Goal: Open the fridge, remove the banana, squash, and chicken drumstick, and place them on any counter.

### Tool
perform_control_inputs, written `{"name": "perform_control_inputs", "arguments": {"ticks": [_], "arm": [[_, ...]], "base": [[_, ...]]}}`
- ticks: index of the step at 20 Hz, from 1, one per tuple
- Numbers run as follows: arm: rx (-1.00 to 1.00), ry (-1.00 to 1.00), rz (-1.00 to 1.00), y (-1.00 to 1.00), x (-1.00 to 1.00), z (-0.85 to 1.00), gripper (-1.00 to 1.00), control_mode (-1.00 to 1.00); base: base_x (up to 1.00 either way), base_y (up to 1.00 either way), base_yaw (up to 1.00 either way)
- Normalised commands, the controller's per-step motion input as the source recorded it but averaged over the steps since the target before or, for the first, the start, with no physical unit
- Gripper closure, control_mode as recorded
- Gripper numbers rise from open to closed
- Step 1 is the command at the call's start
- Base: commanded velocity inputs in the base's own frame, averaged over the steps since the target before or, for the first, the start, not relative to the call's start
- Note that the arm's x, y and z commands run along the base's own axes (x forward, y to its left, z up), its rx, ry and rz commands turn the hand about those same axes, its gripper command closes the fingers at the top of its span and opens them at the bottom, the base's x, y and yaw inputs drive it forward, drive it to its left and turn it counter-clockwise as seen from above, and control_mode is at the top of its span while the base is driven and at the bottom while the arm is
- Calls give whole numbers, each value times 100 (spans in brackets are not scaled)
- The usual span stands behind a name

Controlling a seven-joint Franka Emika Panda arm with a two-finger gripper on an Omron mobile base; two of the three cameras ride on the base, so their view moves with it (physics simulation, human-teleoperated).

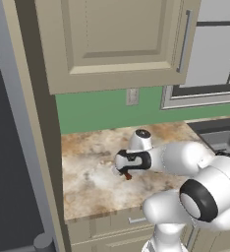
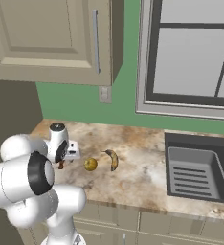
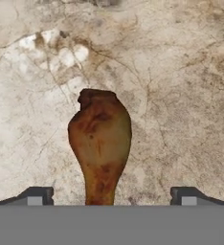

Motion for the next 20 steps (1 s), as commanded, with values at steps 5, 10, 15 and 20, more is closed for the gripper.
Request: {"name": "perform_control_inputs", "arguments": {"ticks": [5, 10, 15, 20], "arm": [[0, -7, 0, 0, -30, 70, -100, -100], [0, -3, 0, 0, -30, 99, -100, -100], [0, 0, 0, -17, -71, 87, -100, -100], [-1, 4, 0, -39, -85, 69, -100, -100]], "base": [[0, 0, 0], [0, 0, 0], [0, 0, 0], [0, 0, 0]]}}
